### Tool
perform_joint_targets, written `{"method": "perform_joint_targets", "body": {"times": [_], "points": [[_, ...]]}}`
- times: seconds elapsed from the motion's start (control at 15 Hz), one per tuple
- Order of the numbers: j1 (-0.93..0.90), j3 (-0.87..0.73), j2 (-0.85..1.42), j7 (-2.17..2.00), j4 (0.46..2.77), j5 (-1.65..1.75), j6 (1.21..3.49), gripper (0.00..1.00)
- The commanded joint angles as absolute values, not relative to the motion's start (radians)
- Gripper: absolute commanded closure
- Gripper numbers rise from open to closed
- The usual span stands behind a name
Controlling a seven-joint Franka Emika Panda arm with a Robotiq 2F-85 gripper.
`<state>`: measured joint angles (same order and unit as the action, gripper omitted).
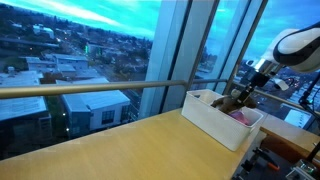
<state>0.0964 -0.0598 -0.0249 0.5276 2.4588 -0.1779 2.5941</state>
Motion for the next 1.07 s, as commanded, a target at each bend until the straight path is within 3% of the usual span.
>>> {"method": "perform_joint_targets", "body": {"times": [0.0, 0.53, 1.0], "points": [[0.003, 0.004, -0.164, 0.424, 2.587, -0.163, 2.607, 0.96], [-0.197, 0.144, -0.225, 0.250, 2.637, -0.141, 2.607, 0.96], [-0.236, 0.143, -0.205, 0.263, 2.568, -0.153, 2.574, 0.96]]}}
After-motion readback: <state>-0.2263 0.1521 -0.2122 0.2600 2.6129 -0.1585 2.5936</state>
